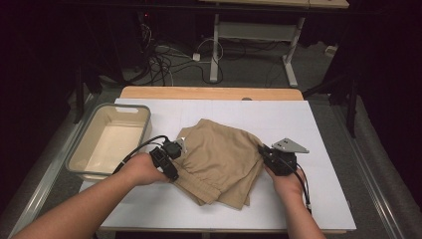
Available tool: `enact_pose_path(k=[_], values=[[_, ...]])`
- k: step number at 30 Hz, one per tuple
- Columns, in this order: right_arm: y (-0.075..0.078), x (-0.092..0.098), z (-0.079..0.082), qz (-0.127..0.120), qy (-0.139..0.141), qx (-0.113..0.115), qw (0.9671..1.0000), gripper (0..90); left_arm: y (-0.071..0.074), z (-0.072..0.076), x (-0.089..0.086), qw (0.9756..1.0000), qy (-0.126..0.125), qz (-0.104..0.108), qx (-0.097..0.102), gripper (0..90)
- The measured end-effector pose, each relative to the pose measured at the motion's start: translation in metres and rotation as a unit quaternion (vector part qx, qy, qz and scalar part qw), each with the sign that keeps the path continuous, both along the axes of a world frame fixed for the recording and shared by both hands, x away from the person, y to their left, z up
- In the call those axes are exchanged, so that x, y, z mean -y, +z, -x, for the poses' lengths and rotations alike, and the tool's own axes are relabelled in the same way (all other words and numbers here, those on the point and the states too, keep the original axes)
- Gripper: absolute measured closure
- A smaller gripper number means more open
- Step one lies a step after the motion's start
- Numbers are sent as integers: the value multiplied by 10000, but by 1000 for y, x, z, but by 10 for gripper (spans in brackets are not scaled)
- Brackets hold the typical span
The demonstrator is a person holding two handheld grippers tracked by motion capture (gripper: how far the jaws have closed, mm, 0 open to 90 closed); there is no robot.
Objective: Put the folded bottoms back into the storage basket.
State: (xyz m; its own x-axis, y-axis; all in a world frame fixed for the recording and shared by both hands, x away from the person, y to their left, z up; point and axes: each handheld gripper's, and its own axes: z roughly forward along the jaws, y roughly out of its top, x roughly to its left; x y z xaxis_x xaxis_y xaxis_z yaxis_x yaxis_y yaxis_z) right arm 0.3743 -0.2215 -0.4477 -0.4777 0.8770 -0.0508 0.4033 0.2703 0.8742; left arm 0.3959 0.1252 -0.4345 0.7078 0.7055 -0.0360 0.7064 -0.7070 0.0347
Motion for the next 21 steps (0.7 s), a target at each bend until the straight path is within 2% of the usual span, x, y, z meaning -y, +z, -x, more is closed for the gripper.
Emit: enact_pose_path(k=[2, 4, 5, 6, 8, 10, 16, 21], values=[[0, 0, 0, -10, -9, -1, 10000, 859, -2, -1, 0, 10000, 53, 69, 28, 372], [-1, 0, 0, -13, -18, -12, 10000, 857, -4, -4, -2, 9997, 154, 193, -44, 374], [-1, 0, 0, -10, -16, -10, 10000, 857, -5, -5, -4, 9988, 213, 399, -194, 395], [-1, -1, 0, -5, -16, -9, 10000, 857, -6, -6, -6, 9980, 231, 532, -269, 465], [-2, -1, 0, 0, -19, -7, 10000, 857, -7, -5, -10, 9967, 158, 732, -319, 532], [-3, -1, 0, -4, -19, -8, 10000, 857, -8, -5, -13, 9954, 165, 882, -332, 550], [-4, -3, -2, -11, -30, -25, 10000, 857, -9, -4, -16, 9929, 75, 1121, -394, 677], [-4, -5, 0, -11, -1, -5, 10000, 857, -9, -1, -18, 9920, -41, 1225, -291, 738]])
